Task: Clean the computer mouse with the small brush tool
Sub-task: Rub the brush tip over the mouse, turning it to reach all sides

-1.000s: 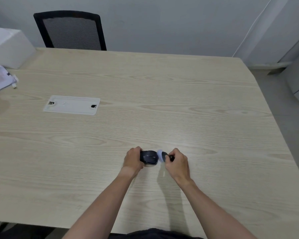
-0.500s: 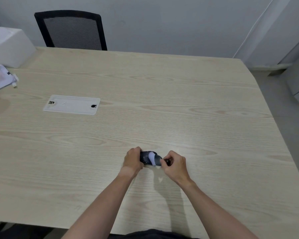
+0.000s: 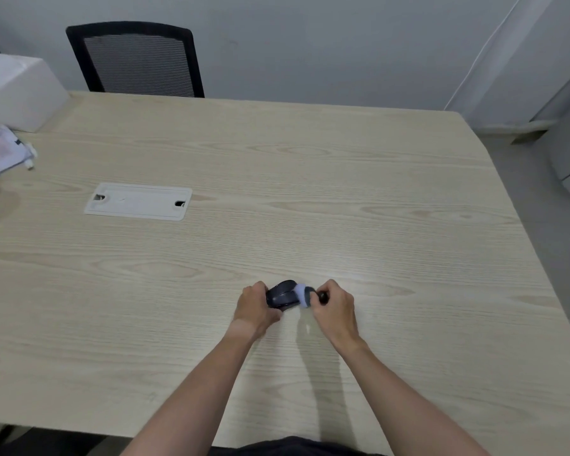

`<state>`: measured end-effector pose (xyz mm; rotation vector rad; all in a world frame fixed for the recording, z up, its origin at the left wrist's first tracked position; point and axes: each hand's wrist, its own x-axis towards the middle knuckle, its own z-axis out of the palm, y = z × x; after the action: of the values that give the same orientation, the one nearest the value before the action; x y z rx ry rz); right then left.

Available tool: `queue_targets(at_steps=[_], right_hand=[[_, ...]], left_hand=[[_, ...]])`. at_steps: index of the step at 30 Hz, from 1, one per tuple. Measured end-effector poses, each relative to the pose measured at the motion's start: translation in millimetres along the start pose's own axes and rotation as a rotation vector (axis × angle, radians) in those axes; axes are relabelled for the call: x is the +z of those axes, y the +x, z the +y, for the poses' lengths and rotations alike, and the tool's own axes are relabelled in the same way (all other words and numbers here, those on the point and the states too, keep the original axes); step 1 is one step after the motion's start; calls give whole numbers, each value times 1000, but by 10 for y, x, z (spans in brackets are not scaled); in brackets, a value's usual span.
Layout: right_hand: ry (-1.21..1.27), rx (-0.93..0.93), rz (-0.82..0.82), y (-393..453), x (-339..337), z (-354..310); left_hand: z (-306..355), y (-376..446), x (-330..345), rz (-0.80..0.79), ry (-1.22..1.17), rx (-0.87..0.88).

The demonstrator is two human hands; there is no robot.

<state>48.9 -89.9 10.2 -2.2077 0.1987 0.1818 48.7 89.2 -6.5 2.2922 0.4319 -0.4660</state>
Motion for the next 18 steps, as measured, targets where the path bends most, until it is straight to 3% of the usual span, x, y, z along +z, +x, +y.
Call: queue_targets(at_steps=[2, 9, 15, 18], right_hand=[[33, -6, 31, 1, -13, -34], [58, -116, -202, -61, 118, -146], [-22, -172, -91, -12, 151, -223], [-28, -210, -222, -64, 198, -267]], left_hand=[[-15, -45, 4, 10, -13, -8], [-131, -140, 98, 90, -53, 54], [-111, -130, 21, 27, -34, 24], [-141, -104, 10, 25, -30, 35]])
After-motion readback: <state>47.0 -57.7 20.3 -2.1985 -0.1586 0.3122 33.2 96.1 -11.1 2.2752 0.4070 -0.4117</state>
